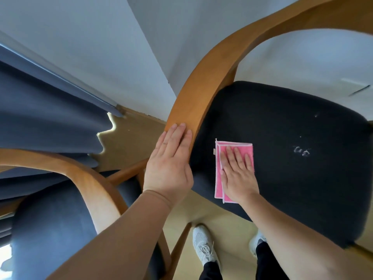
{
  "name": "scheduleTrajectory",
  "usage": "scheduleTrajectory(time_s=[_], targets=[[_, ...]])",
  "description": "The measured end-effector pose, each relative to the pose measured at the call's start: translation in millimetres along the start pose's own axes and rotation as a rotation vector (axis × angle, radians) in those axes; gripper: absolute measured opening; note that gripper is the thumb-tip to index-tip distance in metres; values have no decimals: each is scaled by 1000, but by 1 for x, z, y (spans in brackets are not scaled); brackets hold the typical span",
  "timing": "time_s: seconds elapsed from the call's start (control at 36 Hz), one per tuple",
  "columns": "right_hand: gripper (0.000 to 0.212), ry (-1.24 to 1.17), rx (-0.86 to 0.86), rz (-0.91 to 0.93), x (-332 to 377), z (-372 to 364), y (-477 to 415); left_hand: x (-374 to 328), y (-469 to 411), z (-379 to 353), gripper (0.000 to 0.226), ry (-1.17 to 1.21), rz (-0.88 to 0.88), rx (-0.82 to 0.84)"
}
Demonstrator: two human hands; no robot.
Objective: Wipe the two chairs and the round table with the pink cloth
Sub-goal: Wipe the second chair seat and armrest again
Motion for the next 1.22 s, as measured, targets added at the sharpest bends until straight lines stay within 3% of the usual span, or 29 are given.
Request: scheduleTrajectory(time_s=[0.17, 0.25, 0.36, 0.58, 0.81, 1.03, 1.22], targets=[[62, -1, 30, 2, -2, -6, 4, -7, 0, 4, 50, -5, 31, 5], [62, -16, 6, 0, -4, -5, 2, -25, -24, 9, 44, -23, -41, 5], [62, -36, 18, 13, 1, -9, 3, -48, -74, -2, 52, -143, -85, 102], [62, -55, 15, 28, -1, -5, 0, -50, -82, -13, 57, -175, -149, 98], [77, -54, 51, 50, -23, 32, -81, -49, -85, -13, 58, -82, -175, 97], [60, 44, 41, 58, -50, 78, -182, -51, -88, -10, 55, -61, -194, 69], [59, 26, -14, 12, -65, 78, -170, -49, -88, -10, 56, -56, -194, 66]])
Point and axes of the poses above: each hand's wrist, its own y-axis away from the middle knuckle, its own z-axis out of the back of the hand, x = y × z, the point moved 9 cm from there along -y, towards the middle knuckle, and after that the axes turned 13 degrees about z, right-handed, at the moved point
